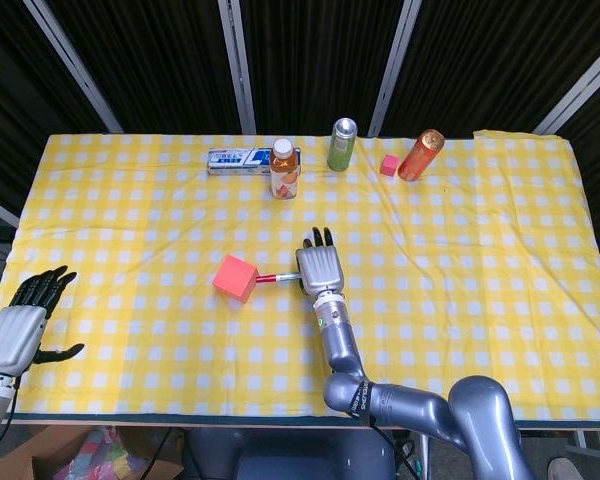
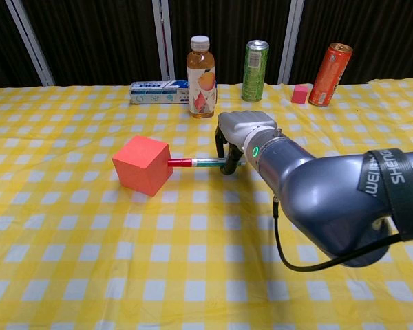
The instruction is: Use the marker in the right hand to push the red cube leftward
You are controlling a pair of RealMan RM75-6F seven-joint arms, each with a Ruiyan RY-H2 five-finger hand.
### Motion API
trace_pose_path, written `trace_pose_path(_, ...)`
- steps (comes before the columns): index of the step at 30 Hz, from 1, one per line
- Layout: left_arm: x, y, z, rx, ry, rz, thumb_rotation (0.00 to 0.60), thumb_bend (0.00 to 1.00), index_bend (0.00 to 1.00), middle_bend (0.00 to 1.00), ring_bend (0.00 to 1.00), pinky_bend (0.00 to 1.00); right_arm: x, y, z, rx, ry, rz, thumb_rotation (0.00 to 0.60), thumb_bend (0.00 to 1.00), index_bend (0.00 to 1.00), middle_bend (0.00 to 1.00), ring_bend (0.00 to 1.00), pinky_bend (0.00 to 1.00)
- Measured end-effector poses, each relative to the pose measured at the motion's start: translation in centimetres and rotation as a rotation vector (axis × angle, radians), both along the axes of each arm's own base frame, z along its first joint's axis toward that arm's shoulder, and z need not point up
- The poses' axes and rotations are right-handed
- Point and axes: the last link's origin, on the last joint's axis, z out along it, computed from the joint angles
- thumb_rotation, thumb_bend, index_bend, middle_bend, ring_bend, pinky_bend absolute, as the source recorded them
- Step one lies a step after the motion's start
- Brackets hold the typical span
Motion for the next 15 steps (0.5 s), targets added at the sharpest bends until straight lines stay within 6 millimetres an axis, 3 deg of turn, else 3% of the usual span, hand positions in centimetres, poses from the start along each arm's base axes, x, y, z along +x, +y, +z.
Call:
trace_pose_path(6, 0.0, 0.0, 0.0, -0.001, 0.003, 0.002, 0.600, 0.00, 0.00, 0.00, 0.00, 0.00, -1.1, 0.0, 1.7, -0.028, 0.012, 0.008, 0.600, 0.40, 0.67, 0.28, 0.00, 0.00)
trace_pose_path(15, 0.0, -0.2, -0.2, -0.005, 0.016, 0.005, 0.600, 0.00, 0.00, 0.00, 0.00, 0.00, -4.4, 0.7, 6.8, -0.080, 0.025, 0.014, 0.600, 0.40, 0.67, 0.28, 0.00, 0.00)
